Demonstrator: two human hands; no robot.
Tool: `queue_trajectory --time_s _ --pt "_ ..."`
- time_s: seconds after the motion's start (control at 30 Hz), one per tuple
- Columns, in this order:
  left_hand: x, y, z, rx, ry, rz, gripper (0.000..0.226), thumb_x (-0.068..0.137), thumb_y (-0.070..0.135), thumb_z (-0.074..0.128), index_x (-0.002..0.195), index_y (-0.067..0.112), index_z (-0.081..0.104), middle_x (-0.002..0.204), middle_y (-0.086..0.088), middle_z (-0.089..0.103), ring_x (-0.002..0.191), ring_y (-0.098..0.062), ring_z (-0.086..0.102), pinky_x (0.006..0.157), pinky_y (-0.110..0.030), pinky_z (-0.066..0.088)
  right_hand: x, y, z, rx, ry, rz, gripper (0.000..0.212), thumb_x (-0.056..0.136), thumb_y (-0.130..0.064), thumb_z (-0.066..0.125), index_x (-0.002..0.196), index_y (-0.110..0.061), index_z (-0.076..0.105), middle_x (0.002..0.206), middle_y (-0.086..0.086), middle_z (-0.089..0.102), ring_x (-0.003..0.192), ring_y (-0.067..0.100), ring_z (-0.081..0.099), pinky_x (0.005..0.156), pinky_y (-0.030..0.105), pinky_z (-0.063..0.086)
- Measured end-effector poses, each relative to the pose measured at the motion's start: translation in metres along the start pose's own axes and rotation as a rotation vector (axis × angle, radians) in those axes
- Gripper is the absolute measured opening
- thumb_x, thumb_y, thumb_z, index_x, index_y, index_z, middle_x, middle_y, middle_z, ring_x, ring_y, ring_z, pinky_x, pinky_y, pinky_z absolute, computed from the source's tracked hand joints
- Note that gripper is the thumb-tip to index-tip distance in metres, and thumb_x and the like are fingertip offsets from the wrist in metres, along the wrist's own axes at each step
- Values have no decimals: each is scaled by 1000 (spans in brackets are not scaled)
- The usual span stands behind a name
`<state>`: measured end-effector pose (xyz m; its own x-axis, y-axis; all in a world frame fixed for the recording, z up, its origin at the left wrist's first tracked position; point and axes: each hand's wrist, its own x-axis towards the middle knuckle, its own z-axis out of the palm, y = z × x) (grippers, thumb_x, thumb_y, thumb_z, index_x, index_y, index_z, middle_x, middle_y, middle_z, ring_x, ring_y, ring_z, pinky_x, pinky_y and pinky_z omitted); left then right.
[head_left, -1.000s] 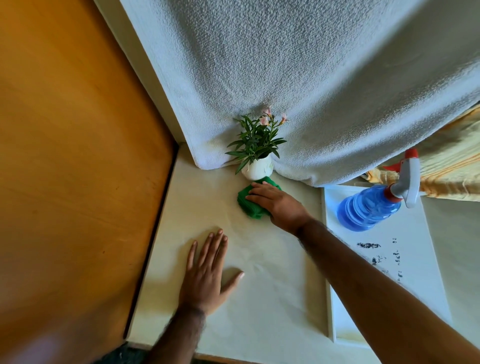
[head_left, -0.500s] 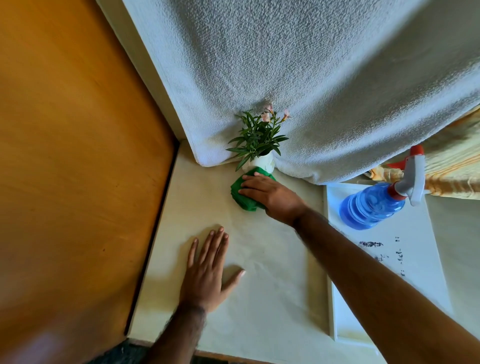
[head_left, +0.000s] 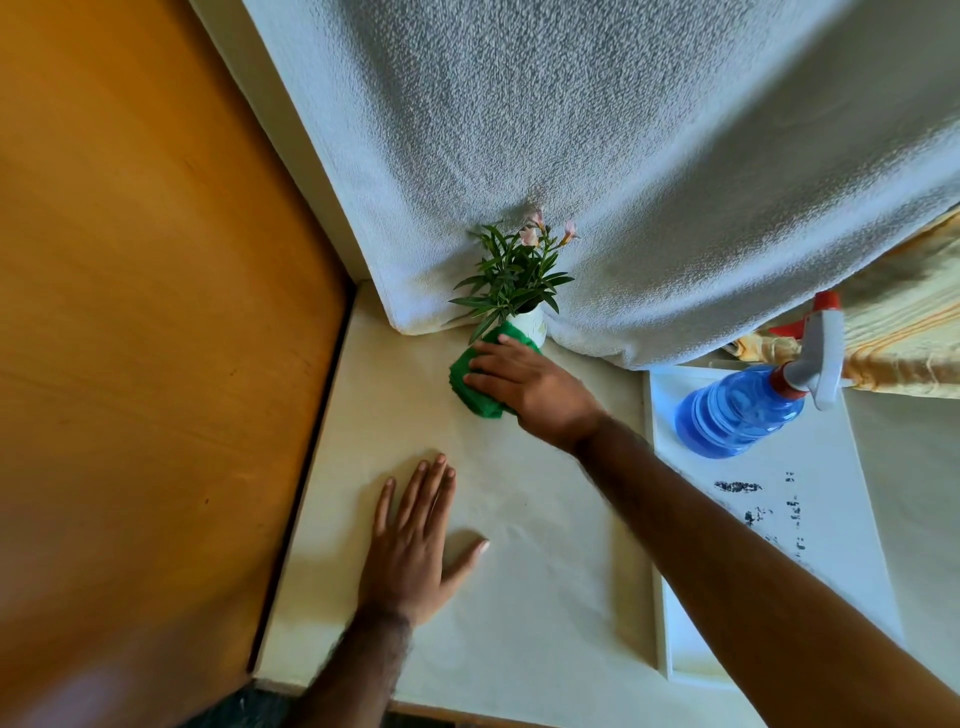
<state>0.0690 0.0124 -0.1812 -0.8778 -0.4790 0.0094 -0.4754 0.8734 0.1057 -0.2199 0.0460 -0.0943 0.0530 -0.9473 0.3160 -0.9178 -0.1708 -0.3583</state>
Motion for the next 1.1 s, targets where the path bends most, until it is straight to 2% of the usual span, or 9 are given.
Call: queue_trajectory --time_s 0.13,0.27,0.4,0.6,0.67,0.73,0.83,1.0,1.1 --pt "0 0 0 7 2 -1 99 96 79 37 168 16 14 179 -3 9 165 -23 12 131 -55 16 1 11 -3 15 -157 26 63 65 31 66 122 5 71 126 25 69 131 43 58 116 56 38" --pt "1 1 0 11 1 -5 99 95 80 35 168 16 15 179 -4 12 165 -23 13 131 -55 16 -2 8 8 126 -268 142 65 72 30 58 130 2 67 136 22 64 137 40 52 118 52 37" --pt "1 1 0 10 1 -5 99 95 80 36 168 17 13 179 -4 14 164 -24 14 131 -55 17 -4 5 12 307 -181 346 70 68 27 53 129 -3 69 140 22 61 134 35 55 116 44 41" --pt "0 -1 1 7 -14 -10 101 95 82 33 169 17 12 179 -5 13 164 -25 14 131 -54 15 5 -10 8 353 -62 424 68 64 28 54 124 -1 71 125 21 72 117 34 65 101 14 34" --pt "1 -1 1 0 -19 -11 101 95 82 33 169 17 12 179 -5 14 164 -25 14 131 -54 14 1 -17 2 330 -76 357 69 65 26 54 125 -4 71 127 21 71 119 30 63 103 21 38" --pt "1 -2 -1 -8 -30 -12 101 95 82 32 169 17 12 178 -6 15 164 -26 16 131 -54 14 -11 -27 -6 271 -86 310 68 69 24 57 129 -7 70 133 20 67 125 32 62 109 34 44" --pt "1 -2 -3 -33 -35 -20 99 95 82 32 168 18 15 178 -5 17 163 -25 19 132 -53 14 -46 -40 -20 136 -58 256 60 74 22 65 129 -2 68 134 20 65 129 36 59 113 47 44" --pt "3 -2 -7 -65 -23 -13 95 96 79 34 166 15 27 176 -5 24 162 -24 25 130 -57 23 -133 -55 -44 -47 99 421 61 76 27 64 133 4 64 137 22 63 132 40 56 114 57 40" --pt "3 -1 -8 -75 -3 -8 93 97 77 36 165 14 30 175 -7 28 161 -25 28 129 -57 25 -194 -68 -49 -161 188 540 50 86 20 57 133 3 64 137 20 64 132 37 57 111 58 43"
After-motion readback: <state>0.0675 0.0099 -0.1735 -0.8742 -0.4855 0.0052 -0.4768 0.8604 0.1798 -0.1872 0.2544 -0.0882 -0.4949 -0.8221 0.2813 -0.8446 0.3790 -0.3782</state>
